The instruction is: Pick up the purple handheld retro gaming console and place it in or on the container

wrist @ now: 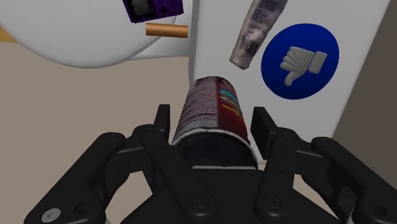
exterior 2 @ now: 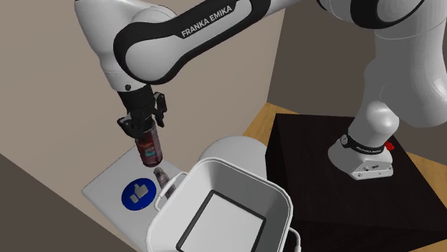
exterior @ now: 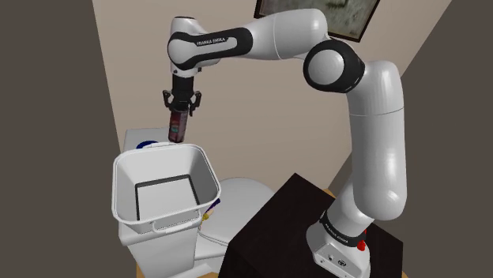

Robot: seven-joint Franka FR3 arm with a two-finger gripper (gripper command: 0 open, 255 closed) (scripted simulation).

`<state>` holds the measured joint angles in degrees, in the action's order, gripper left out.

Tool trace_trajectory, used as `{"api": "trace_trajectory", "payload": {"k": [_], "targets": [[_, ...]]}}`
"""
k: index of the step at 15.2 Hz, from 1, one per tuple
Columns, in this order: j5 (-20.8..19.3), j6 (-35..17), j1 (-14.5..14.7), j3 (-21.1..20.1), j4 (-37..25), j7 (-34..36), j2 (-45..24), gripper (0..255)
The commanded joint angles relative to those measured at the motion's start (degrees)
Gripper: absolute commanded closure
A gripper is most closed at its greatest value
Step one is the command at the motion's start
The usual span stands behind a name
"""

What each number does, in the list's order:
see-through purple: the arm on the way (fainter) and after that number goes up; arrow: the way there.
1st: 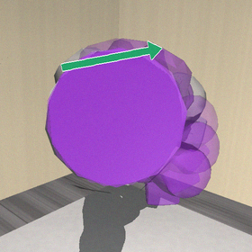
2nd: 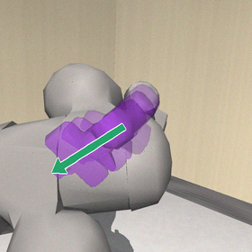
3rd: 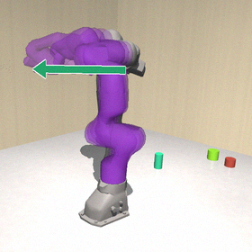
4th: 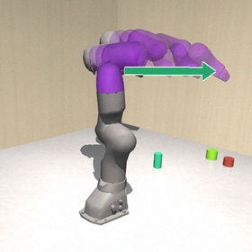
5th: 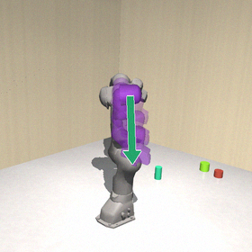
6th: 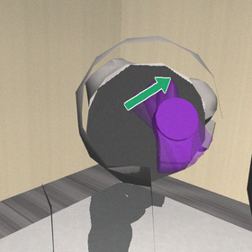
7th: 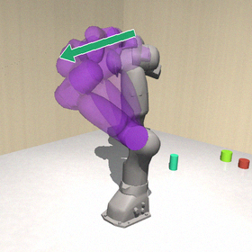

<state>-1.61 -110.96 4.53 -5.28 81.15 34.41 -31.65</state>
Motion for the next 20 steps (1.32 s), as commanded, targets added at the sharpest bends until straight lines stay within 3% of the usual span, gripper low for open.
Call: {"api": "trace_trajectory", "payload": {"k": [1, 10, 11, 15, 20], "targets": [[-0.10, 1.67, -0.09, 0.19, -0.26, 0.10, -0.51, 255], [0.01, 6.39, -0.06, 0.11, -3.78, 0.10, 0.71, 255], [0.01, 6.39, -0.06, 0.11, -3.78, 0.10, 0.71, 0], [1.72, -8.45, -1.58, 1.08, 14.56, 3.65, 8.09, 0], [3.67, -25.64, -2.51, 2.32, 31.75, 8.09, 12.95, 0]]}}
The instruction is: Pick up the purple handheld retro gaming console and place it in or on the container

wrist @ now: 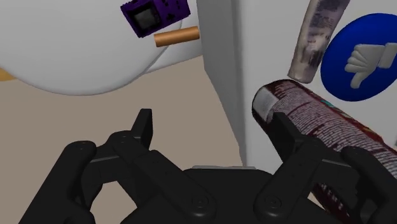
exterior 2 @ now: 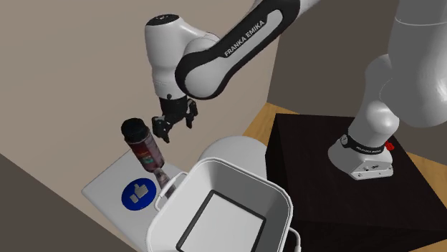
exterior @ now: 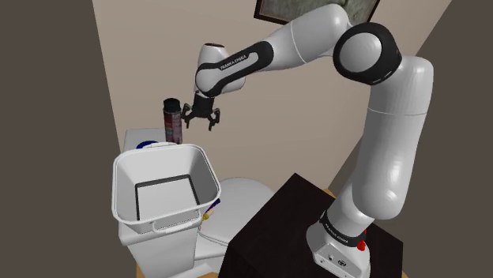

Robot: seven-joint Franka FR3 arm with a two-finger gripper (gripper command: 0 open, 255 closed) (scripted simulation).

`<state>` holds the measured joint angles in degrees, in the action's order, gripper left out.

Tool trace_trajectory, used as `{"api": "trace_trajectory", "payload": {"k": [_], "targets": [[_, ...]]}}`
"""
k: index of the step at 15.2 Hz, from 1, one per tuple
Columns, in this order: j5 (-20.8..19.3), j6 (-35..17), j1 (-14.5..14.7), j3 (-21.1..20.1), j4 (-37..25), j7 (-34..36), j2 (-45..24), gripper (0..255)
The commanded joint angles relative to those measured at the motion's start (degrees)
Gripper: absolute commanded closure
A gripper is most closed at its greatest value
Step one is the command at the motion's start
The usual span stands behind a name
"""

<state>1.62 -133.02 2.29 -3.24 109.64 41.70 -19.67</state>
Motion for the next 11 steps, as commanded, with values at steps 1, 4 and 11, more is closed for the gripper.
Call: {"api": "trace_trajectory", "payload": {"k": [1, 4, 11], "targets": [[0.84, -6.99, -0.37, 0.51, 6.18, 1.70, 1.44, 0], [2.12, -17.27, -0.52, 1.12, 13.99, 4.39, 1.88, 0], [6.97, -42.03, -0.87, 0.97, 26.71, 9.76, -3.35, 0]]}}
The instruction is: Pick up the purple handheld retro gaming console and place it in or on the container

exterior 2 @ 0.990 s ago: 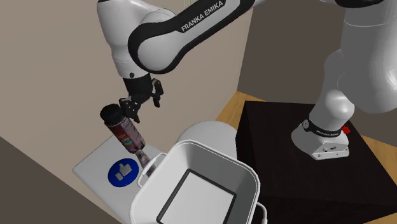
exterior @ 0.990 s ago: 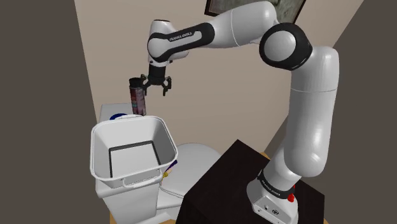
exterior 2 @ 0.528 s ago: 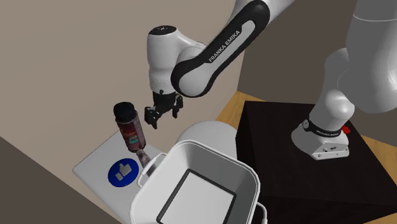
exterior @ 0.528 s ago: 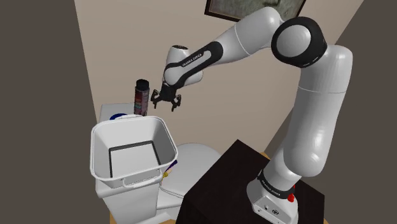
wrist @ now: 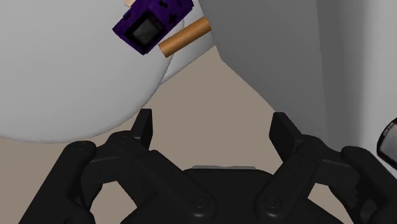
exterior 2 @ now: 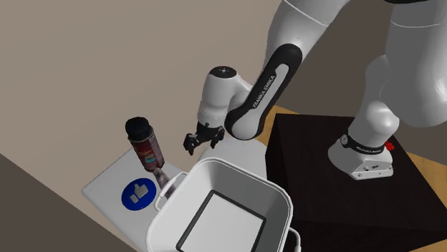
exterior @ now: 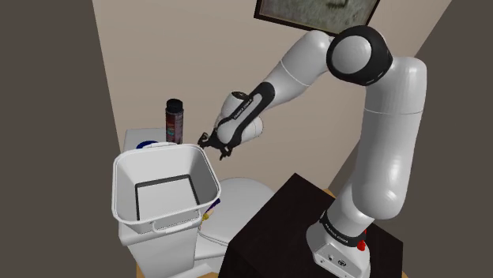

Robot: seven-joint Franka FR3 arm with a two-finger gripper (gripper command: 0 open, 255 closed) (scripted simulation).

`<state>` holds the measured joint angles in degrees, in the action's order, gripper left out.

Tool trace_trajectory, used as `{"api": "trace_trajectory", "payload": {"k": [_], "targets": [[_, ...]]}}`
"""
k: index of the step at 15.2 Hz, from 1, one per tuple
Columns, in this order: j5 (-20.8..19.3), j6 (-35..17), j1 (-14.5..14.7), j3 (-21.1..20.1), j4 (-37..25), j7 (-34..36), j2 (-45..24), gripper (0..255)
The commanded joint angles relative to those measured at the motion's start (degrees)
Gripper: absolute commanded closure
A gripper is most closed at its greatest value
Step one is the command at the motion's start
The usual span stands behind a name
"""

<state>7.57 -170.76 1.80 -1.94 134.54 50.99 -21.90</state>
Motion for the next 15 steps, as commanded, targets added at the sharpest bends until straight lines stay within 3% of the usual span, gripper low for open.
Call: {"api": "trace_trajectory", "payload": {"k": [1, 8, 15], "targets": [[1.95, -7.91, -0.73, -0.83, 2.93, 1.09, -2.63, 0], [6.43, -32.83, -3.98, -5.61, 5.40, 7.04, -18.09, 0], [9.33, -53.03, -4.02, -7.83, -1.94, 14.93, -38.66, 0]]}}
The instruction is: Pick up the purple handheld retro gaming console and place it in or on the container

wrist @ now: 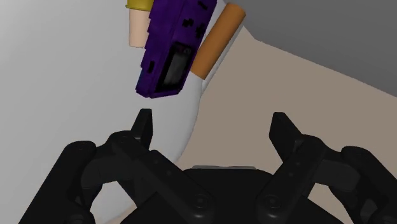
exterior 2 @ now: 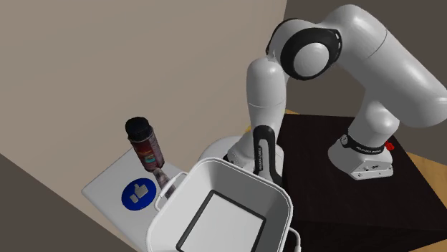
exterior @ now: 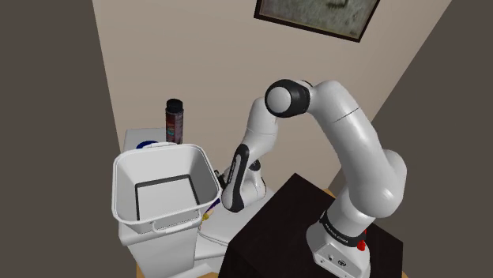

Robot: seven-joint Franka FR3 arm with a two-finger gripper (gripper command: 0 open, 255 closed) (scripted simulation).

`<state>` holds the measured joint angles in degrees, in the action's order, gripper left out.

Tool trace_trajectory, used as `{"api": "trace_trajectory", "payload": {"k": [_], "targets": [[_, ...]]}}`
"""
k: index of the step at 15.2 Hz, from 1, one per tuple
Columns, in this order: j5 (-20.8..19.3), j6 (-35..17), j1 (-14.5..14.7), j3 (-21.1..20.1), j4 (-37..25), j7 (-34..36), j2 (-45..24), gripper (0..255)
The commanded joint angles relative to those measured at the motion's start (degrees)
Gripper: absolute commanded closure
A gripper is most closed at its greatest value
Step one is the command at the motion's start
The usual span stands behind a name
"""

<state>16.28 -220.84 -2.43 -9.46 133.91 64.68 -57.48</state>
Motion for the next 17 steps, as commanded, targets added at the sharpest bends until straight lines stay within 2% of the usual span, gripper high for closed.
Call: {"api": "trace_trajectory", "payload": {"k": [1, 7, 15, 17], "targets": [[1.13, -5.18, 0.42, -0.54, -3.12, 2.34, -6.12, 0], [5.03, -14.52, 2.76, -1.72, -17.86, 8.54, -24.13, 0], [5.04, -10.60, 3.84, -0.39, -28.14, 8.40, -30.24, 0], [5.04, -10.61, 3.84, -0.39, -28.14, 8.40, -30.24, 0]]}}
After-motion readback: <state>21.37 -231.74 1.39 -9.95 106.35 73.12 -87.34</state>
